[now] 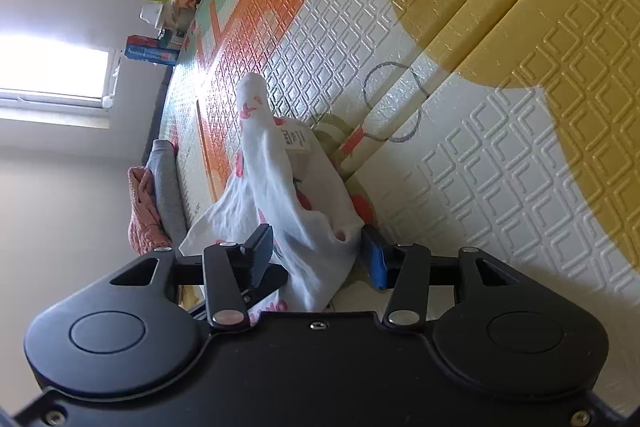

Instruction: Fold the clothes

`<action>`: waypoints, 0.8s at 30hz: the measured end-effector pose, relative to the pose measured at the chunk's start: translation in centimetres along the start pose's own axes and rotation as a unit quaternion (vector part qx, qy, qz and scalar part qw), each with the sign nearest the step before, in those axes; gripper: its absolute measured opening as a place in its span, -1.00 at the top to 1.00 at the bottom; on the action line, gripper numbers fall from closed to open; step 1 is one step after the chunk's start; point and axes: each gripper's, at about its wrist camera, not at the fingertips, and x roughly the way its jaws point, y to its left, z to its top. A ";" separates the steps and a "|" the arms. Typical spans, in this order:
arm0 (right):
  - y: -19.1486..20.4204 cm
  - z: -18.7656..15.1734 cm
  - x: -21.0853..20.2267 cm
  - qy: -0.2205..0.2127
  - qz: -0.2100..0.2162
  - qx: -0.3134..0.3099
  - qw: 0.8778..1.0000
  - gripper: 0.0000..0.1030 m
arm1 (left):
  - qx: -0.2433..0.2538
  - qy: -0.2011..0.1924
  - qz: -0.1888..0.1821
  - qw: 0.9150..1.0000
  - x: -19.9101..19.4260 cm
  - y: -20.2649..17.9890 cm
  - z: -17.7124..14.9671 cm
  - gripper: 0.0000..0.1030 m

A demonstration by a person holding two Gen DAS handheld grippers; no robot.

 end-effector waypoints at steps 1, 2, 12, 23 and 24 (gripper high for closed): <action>0.0 0.1 0.1 0.001 0.003 0.000 1.000 0.06 | 0.000 0.001 0.000 1.000 0.0 0.0 0.0 0.89; 0.0 0.2 0.3 0.002 0.006 0.000 1.000 0.00 | 0.001 0.001 -0.001 1.000 0.0 0.0 0.1 0.89; 0.9 1.2 1.2 -0.009 0.026 -0.039 0.999 -0.07 | 0.009 0.008 -0.003 1.000 0.1 0.1 0.2 0.89; 2.4 2.7 2.7 0.004 0.033 -0.074 0.997 -0.09 | 0.017 0.015 -0.001 1.000 0.2 0.1 0.3 0.89; 2.4 2.8 2.9 0.006 0.035 -0.075 0.997 -0.09 | 0.017 0.015 -0.002 1.000 0.1 0.1 0.3 0.89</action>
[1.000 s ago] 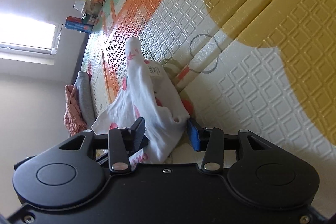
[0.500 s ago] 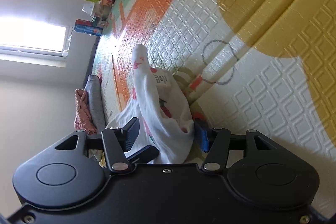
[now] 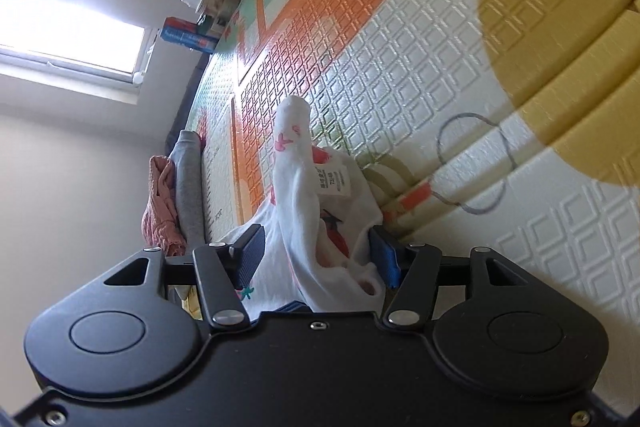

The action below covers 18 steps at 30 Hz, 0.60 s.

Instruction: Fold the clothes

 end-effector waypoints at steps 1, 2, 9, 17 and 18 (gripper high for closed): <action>0.1 0.1 0.2 0.001 0.001 -0.001 1.000 -0.09 | 0.000 0.000 0.000 1.000 0.0 0.0 0.0 0.89; 0.1 0.2 0.3 0.003 0.003 -0.003 1.000 -0.09 | 0.000 0.000 0.001 1.000 0.0 0.0 -0.1 0.89; 1.1 -0.2 -0.2 -0.010 0.003 -0.033 0.999 0.65 | -0.006 0.000 0.000 1.000 0.1 0.0 0.1 0.89; 3.4 -1.7 -1.6 -0.017 0.007 -0.088 0.996 0.86 | -0.015 -0.001 0.001 1.000 0.3 0.1 0.2 0.89; 4.1 -2.1 -1.6 -0.016 0.008 -0.103 0.994 0.87 | -0.016 -0.001 0.000 1.000 0.3 0.1 0.2 0.89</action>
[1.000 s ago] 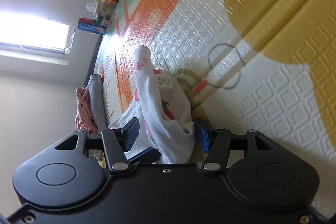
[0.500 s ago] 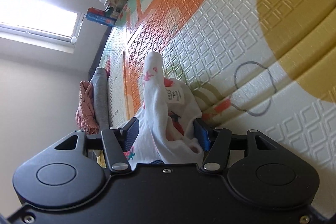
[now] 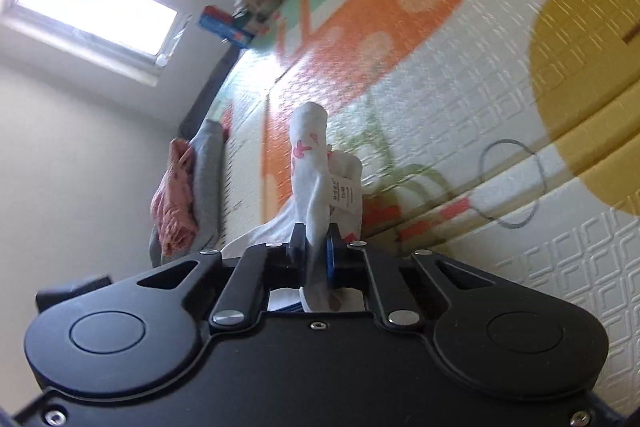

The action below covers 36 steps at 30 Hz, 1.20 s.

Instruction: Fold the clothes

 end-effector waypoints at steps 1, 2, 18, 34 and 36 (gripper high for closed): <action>0.8 -0.2 -0.1 0.002 0.001 -0.016 1.000 0.87 | 0.000 0.000 0.000 1.000 0.0 0.0 0.0 0.89; 1.5 -0.5 0.0 0.006 0.001 -0.034 0.999 0.87 | -0.001 -0.001 0.000 1.000 0.0 0.0 0.0 0.89; 6.2 -2.1 1.1 0.040 -0.026 -0.142 0.989 0.88 | 0.033 -0.029 0.058 0.997 -3.5 0.3 -1.6 0.73; 7.4 -2.6 1.7 0.053 -0.025 -0.160 0.985 0.88 | -0.017 -0.034 0.047 0.998 -5.1 3.5 -4.1 0.73; 7.8 -2.9 1.9 0.058 -0.022 -0.167 0.984 0.88 | -0.026 -0.035 0.039 0.998 -4.9 4.0 -4.1 0.73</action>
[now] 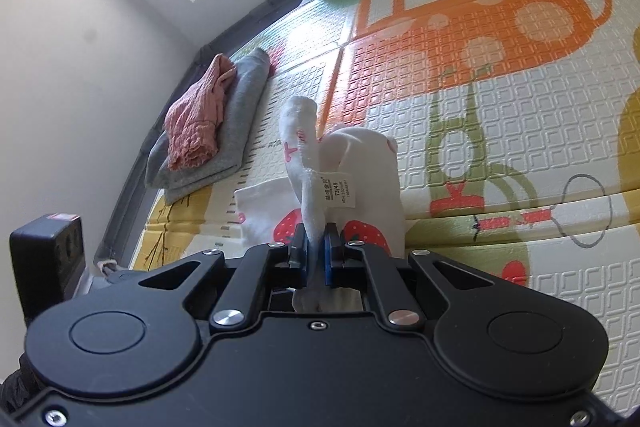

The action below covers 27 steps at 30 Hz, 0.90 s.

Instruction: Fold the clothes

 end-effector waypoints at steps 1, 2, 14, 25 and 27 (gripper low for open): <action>0.3 -0.1 0.1 0.002 0.002 -0.003 1.000 0.88 | -0.006 0.000 -0.004 1.000 0.1 0.2 0.0 0.73; 0.5 -0.2 0.2 0.005 0.003 -0.006 1.000 0.88 | -0.010 0.000 -0.008 1.000 0.1 0.4 0.0 0.73; 3.3 -1.5 2.0 0.031 0.029 -0.023 0.999 0.88 | -0.017 -0.003 -0.017 1.000 0.3 0.8 -0.1 0.73; 4.1 -1.5 4.3 0.056 0.024 -0.020 0.998 0.88 | 0.000 -0.006 -0.015 1.000 -0.9 0.7 -0.2 0.73; 4.2 -1.5 4.7 0.060 0.023 -0.020 0.998 0.88 | 0.011 -0.006 -0.007 1.000 -1.4 0.6 -0.3 0.72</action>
